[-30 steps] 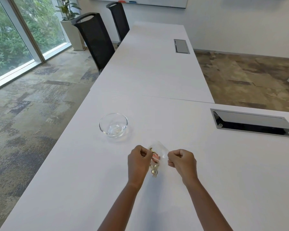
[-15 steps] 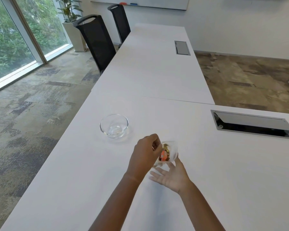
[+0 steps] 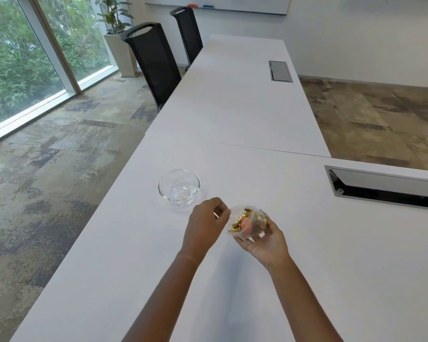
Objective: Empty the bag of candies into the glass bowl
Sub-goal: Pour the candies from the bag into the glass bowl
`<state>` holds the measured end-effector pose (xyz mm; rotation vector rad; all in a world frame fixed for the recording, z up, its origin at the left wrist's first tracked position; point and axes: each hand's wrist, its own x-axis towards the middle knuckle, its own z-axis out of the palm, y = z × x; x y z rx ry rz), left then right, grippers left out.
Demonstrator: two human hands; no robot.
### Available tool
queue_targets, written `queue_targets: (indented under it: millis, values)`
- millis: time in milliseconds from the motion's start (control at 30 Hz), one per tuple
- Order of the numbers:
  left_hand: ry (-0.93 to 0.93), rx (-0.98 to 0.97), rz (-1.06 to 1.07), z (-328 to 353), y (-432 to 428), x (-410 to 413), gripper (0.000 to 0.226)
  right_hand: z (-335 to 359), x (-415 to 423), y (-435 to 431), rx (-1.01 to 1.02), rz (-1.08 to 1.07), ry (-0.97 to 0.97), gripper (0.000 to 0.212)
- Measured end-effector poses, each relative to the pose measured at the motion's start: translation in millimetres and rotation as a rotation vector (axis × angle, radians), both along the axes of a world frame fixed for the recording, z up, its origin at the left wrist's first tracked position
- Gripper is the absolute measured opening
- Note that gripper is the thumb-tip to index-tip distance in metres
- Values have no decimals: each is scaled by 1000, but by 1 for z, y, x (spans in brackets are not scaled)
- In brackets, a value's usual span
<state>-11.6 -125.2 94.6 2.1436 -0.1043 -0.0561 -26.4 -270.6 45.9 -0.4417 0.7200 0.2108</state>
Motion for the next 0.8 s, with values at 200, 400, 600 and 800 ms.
queue_targets:
  millis: [200, 400, 600, 800]
  values:
    - [108, -190, 234, -16, 35, 32, 14, 16, 33, 19, -63, 21, 46, 13]
    - [229, -69, 563, -35, 70, 66, 41, 44, 78, 46, -255, 80, 0, 32]
    - [423, -101, 589, -56, 77, 92, 40, 43, 121, 84, -546, 50, -32, 18]
    - [414, -167, 597, -67, 75, 98, 35, 36, 136, 110, -948, 158, -257, 30]
